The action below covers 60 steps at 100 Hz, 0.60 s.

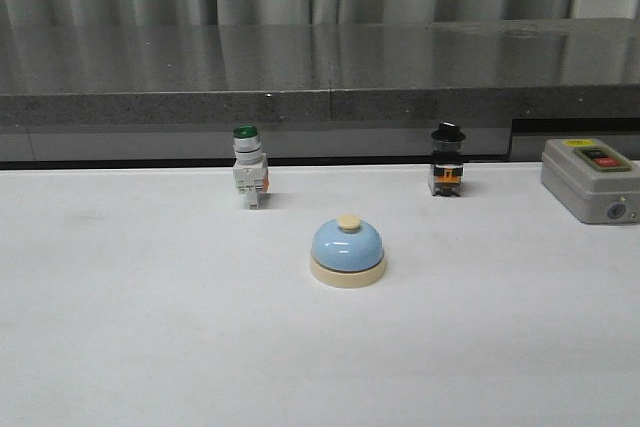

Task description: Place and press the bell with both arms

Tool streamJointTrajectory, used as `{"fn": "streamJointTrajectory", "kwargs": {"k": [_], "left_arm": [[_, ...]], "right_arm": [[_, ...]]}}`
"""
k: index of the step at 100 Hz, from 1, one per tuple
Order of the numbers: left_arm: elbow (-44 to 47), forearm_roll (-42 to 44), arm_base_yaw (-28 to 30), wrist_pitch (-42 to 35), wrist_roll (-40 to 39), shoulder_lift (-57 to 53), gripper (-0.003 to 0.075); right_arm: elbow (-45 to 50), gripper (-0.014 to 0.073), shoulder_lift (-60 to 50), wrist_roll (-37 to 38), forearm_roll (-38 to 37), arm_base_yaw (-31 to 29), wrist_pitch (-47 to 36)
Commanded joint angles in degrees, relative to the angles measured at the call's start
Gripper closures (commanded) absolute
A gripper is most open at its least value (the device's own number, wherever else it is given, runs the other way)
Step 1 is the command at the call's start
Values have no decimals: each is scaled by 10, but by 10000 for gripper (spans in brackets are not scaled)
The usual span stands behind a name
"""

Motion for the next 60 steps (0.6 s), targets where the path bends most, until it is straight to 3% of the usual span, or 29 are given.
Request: {"fn": "streamJointTrajectory", "kwargs": {"k": [1,31,51,60], "left_arm": [[-6,-9,1,-44,0,-11,741],[38,6,-3,-53,28,-61,741],[108,47,-23,-211,27,-82,741],[133,48,-28,-229,24,-91,741]], "right_arm": [[-8,655,-11,2,2,-4,-46],[-8,655,-11,2,2,-4,-46],[-8,655,-11,2,2,-4,-46],[-8,655,-11,2,2,-4,-46]]}}
